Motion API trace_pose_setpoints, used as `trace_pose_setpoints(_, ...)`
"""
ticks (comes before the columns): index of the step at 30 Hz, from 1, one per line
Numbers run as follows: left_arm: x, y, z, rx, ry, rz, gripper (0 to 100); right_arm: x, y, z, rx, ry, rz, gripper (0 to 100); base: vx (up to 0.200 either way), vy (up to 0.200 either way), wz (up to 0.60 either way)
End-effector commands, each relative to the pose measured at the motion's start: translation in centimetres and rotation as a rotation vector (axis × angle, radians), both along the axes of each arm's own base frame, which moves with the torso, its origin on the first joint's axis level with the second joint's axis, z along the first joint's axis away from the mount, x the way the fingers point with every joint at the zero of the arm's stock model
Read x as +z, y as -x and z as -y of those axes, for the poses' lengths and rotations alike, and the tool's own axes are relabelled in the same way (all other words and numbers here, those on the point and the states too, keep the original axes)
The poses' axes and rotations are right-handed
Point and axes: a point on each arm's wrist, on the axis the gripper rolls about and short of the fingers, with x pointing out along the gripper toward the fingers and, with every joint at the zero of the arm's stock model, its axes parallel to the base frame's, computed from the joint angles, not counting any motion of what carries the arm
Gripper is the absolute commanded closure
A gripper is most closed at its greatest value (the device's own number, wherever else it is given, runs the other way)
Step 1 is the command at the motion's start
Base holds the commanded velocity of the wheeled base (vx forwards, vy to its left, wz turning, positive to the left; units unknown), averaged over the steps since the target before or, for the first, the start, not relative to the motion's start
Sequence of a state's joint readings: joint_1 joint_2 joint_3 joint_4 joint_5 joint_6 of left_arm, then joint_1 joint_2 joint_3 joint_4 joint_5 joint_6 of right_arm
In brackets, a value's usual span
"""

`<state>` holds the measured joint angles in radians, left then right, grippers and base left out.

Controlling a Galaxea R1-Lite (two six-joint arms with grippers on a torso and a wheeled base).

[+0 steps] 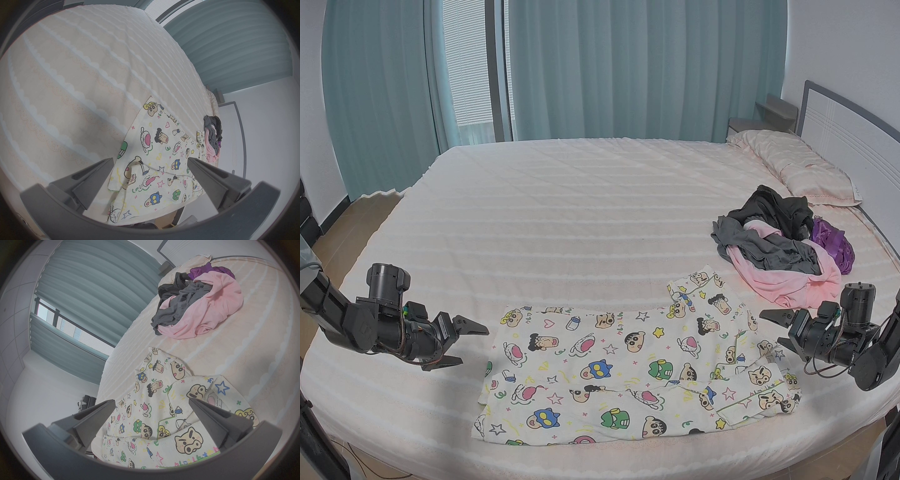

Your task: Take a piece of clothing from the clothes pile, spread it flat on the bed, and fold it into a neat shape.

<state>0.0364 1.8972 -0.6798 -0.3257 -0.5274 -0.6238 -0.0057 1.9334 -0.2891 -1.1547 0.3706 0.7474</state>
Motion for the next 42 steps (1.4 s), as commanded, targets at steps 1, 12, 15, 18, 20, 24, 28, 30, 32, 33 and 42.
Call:
trace_pose_setpoints(1,-0.02,0.01,-0.01,0.001,0.001,-0.001,0,0.01,0.02,-0.03,0.002,0.0,0.0,0,0.2,0.0,0.0)
trace_pose_setpoints(12,-0.24,0.02,0.03,-0.002,0.0,-0.008,0,0.07,-0.01,-0.03,0.002,0.0,0.003,0,0.055,0.0,0.0)
trace_pose_setpoints(15,-0.24,0.07,0.03,-0.001,-0.001,-0.01,0,0.07,-0.01,-0.03,0.003,-0.001,0.003,0,0.0,0.0,0.0)
trace_pose_setpoints(18,-0.24,0.07,0.08,-0.003,-0.001,-0.01,0,0.07,-0.01,-0.03,0.003,-0.001,0.003,0,0.0,0.0,0.0)
trace_pose_setpoints(20,-0.24,0.07,0.08,-0.003,-0.001,-0.01,0,0.07,-0.01,-0.03,0.003,-0.001,0.003,0,0.0,0.0,0.0)
trace_pose_setpoints(24,-0.25,0.09,0.3,-0.011,-0.002,-0.011,0,0.11,0.0,-0.03,0.003,-0.001,0.005,0,0.0,0.0,0.0)
trace_pose_setpoints(28,-0.3,0.21,0.39,-0.014,-0.002,-0.012,0,0.09,-0.04,-0.03,0.003,-0.001,0.005,0,0.0,0.0,0.0)
trace_pose_setpoints(30,-0.35,0.2,0.43,-0.016,-0.002,-0.014,0,0.09,-0.04,0.01,0.002,-0.001,0.005,0,0.0,0.0,0.0)
trace_pose_setpoints(32,-0.32,0.17,0.43,-0.016,-0.002,-0.012,0,0.09,-0.04,0.01,0.002,-0.001,0.005,0,0.0,0.0,0.0)
trace_pose_setpoints(33,-0.32,0.17,0.43,-0.016,-0.002,-0.012,0,0.09,-0.04,-0.03,0.003,-0.001,0.005,0,0.0,0.0,0.0)
trace_pose_setpoints(42,-0.35,0.2,0.48,-0.017,-0.002,-0.014,0,0.02,-0.06,0.01,0.002,-0.001,0.002,0,0.0,-0.089,0.0)
